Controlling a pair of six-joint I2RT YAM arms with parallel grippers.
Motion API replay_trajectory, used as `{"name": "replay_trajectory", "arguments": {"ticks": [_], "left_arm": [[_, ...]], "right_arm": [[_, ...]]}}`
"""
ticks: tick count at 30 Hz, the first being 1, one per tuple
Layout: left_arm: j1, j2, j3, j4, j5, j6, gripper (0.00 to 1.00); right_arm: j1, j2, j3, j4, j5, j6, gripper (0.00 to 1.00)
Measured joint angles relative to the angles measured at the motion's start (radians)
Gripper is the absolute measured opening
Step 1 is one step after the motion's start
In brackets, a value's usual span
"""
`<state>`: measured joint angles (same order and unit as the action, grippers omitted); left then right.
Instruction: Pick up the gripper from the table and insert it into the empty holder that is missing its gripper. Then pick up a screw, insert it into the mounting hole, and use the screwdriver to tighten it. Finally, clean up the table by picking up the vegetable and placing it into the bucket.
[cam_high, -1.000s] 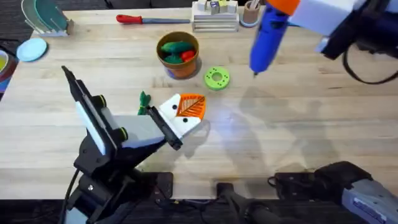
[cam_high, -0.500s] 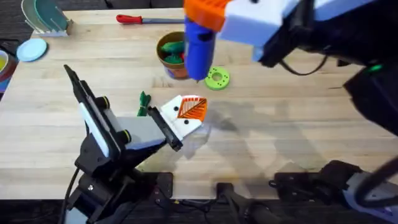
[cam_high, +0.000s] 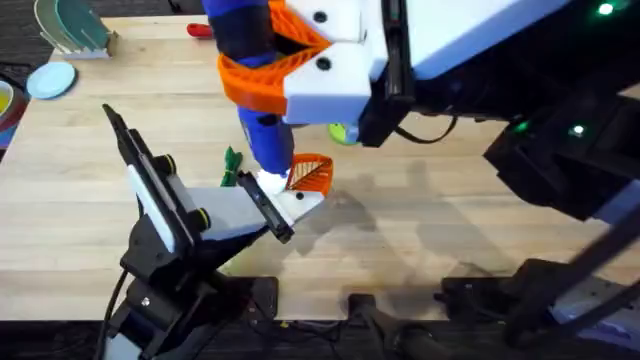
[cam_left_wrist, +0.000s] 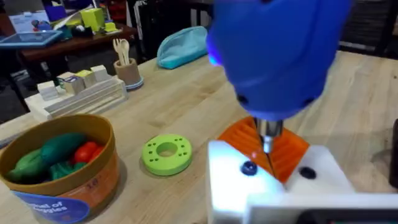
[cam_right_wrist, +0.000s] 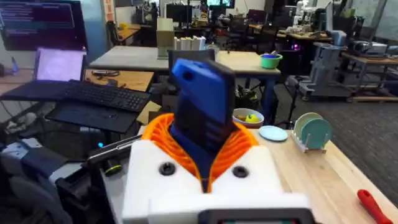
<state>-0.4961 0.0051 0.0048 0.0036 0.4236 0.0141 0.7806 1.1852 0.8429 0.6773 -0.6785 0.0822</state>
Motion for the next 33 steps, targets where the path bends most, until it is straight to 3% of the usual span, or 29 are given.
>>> {"name": "replay_trajectory", "arguments": {"ticks": [14,33], "left_arm": [[0.0,0.0,0.0,0.03,0.0,-0.073,0.012],[0.0,0.0,0.0,0.017,-0.001,-0.089,0.012]], "right_arm": [[0.0,0.04,0.0,-0.003,0.0,-0.046,0.023],[0.0,0.043,0.0,-0.015,0.0,-0.06,0.023]]}}
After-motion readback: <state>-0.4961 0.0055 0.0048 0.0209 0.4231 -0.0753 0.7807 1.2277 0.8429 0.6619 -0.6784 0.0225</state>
